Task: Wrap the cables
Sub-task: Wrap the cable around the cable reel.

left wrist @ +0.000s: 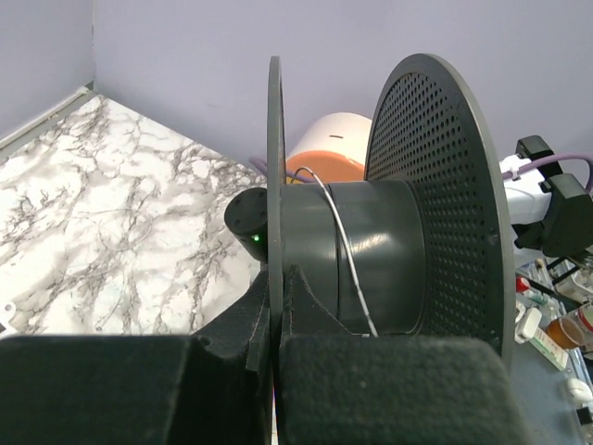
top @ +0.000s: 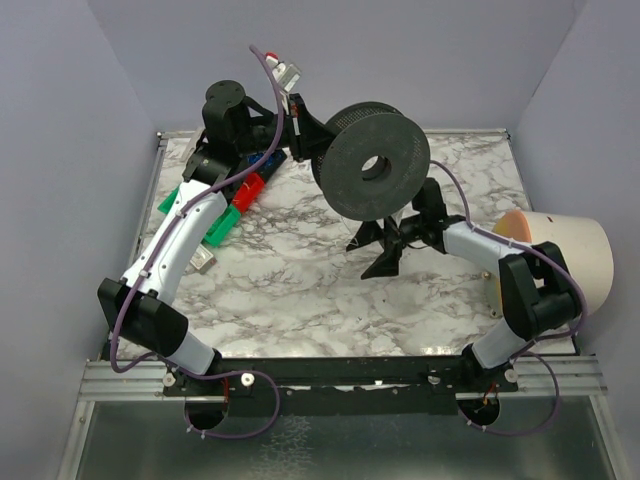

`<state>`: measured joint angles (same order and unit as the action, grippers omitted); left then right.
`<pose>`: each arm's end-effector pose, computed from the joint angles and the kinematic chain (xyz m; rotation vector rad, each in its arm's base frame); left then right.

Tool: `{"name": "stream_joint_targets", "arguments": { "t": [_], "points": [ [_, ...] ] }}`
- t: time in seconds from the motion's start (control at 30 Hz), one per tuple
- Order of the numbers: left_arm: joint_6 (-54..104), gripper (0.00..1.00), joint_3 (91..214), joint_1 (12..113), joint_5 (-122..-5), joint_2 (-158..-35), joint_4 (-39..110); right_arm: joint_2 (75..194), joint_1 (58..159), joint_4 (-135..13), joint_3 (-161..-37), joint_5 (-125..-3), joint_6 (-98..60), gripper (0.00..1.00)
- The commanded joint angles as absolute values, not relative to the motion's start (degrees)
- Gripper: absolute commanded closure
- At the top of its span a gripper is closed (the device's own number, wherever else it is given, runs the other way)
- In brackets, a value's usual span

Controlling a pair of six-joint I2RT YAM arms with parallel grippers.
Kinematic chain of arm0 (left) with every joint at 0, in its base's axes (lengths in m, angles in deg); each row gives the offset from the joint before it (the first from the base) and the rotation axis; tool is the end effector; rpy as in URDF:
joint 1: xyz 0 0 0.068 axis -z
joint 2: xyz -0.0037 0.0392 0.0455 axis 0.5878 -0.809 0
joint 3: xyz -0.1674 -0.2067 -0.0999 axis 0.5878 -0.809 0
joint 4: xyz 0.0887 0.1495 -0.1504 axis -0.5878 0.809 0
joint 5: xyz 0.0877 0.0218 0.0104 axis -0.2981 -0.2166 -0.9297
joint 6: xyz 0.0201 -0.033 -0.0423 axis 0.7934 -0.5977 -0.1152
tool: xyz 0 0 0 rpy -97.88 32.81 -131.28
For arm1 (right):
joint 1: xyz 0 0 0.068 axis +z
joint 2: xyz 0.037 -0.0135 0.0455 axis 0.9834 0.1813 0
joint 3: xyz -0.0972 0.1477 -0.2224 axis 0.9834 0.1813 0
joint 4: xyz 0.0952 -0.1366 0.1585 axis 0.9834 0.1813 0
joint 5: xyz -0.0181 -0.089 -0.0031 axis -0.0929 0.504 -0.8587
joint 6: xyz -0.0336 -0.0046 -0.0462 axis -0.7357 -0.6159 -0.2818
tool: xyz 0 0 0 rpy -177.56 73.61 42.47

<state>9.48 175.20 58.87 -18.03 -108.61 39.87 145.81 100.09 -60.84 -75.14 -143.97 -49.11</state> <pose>0.2696 -0.1492 0.4844 0.7663 1.5034 -1.3569 0.2545 0.1387 0.2490 -1.3498 1.3217 1.6314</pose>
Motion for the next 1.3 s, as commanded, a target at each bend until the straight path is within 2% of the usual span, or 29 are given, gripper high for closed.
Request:
{"name": "stream_joint_targets", "arguments": {
  "t": [0.0, 0.17, 0.3, 0.37, 0.5, 0.67, 0.77, 0.87, 1.07, 1.27],
  "points": [
    [7.4, 1.00, 174.8, 58.2, -17.7, -107.3, 37.9, 145.8, 100.6, -62.5, -76.2, -147.1, -49.3, 0.00],
    [12.3, 1.00, 176.1, 57.3, -27.4, -107.7, 44.2, 146.3, 100.4, -60.5, -78.5, -141.9, -46.3, 0.00],
    [14.6, 1.00, 177.1, 57.1, -30.3, -108.6, 47.1, 144.1, 97.8, -82.1, -72.2, -135.8, -29.8, 0.00],
    [14.9, 1.00, 177.4, 57.0, -31.1, -108.9, 47.5, 142.7, 96.2, -88.2, -69.4, -135.0, -26.2, 0.00],
    [13.9, 1.00, 177.8, 56.9, -32.6, -109.3, 46.8, 138.5, 95.9, -91.7, -65.9, -131.4, -29.1, 0.00],
    [12.0, 1.00, 177.7, 56.8, -34.5, -109.1, 45.4, 135.4, 97.0, -102.9, -61.9, -125.7, -29.8, 0.00],
    [10.8, 1.00, 176.8, 56.6, -35.0, -108.8, 44.0, 134.8, 99.8, -102.3, -60.9, -121.3, -35.2, 0.00],
    [9.6, 1.00, 176.2, 56.0, -34.8, -108.8, 42.9, 135.3, 103.7, -104.1, -59.3, -115.9, -37.1, 0.00],
    [6.6, 1.00, 175.5, 54.8, -33.2, -108.9, 40.3, 138.2, 108.5, -109.1, -59.9, -97.6, -36.4, 0.00],
    [5.1, 1.00, 174.2, 54.2, -32.0, -108.1, 38.1, 141.3, 110.1, -112.3, -61.8, -94.0, -35.0, 0.00]
  ]
}}
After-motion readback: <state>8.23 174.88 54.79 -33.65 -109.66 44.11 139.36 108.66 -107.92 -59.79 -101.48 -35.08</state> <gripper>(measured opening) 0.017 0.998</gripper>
